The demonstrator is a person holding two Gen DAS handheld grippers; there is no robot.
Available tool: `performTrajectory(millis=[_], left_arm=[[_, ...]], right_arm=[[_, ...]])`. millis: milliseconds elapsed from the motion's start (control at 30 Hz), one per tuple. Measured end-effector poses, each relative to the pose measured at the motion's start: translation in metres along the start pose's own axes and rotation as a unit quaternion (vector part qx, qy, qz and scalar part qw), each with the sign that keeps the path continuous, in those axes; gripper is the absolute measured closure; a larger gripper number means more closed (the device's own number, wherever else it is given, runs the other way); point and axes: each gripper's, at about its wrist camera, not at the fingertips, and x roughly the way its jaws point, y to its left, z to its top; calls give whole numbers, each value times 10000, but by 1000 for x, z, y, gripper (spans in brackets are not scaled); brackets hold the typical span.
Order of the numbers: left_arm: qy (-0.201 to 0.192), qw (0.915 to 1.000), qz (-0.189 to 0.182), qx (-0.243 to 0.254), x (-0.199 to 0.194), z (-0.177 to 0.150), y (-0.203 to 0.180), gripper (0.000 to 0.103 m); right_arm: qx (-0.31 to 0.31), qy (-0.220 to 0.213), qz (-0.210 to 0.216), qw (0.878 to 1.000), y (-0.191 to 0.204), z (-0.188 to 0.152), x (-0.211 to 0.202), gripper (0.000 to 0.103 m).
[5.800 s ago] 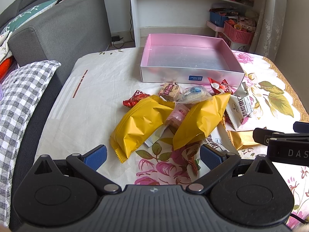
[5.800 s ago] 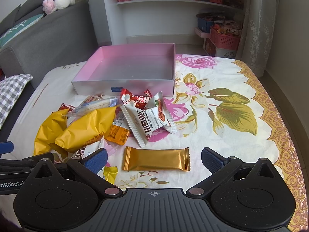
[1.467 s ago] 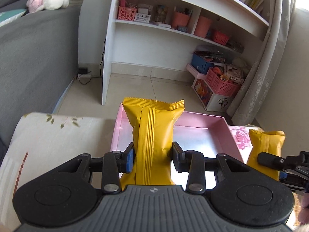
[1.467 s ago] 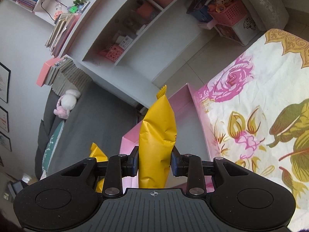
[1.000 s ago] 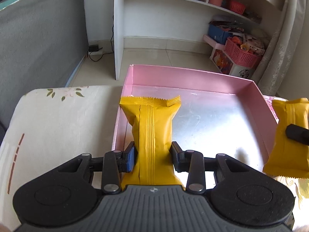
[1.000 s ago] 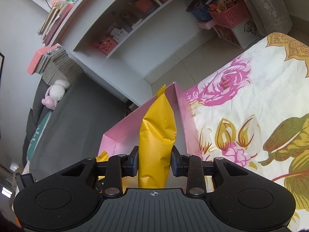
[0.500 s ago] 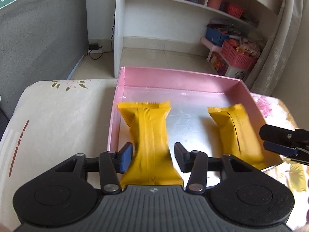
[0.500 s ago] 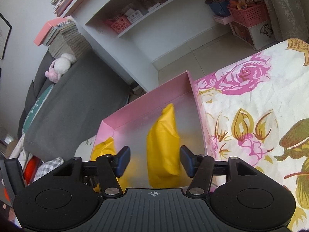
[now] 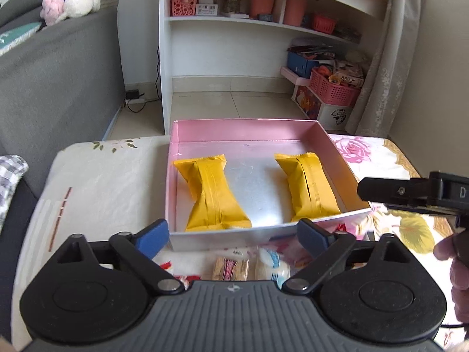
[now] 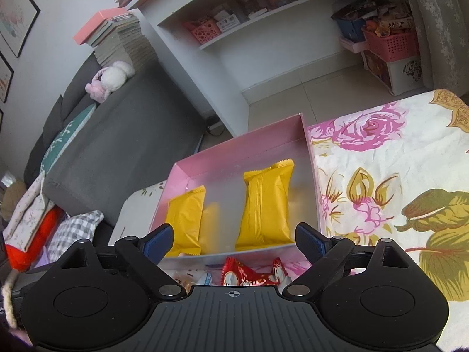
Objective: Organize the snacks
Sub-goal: 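Withdraw both tools from the box back toward the snack pile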
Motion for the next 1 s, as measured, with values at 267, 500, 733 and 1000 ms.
performTrajectory(millis=[267, 500, 733, 1000], left_arm=[[32, 10000, 51, -73, -24, -25, 6, 0], [60, 9993, -119, -358, -28, -40, 15, 0], [236, 9990, -216, -307, -35, -53, 21, 0], [711, 9939, -838, -68, -39, -72, 15, 0]], right_arm=[[-376, -157, 62, 9991, 24, -16, -38, 5], [-642, -350, -16, 9973, 26, -29, -65, 4], [-735, -148, -17, 9972, 24, -28, -73, 4], [-1013, 495, -173, 9935, 30, -40, -71, 4]])
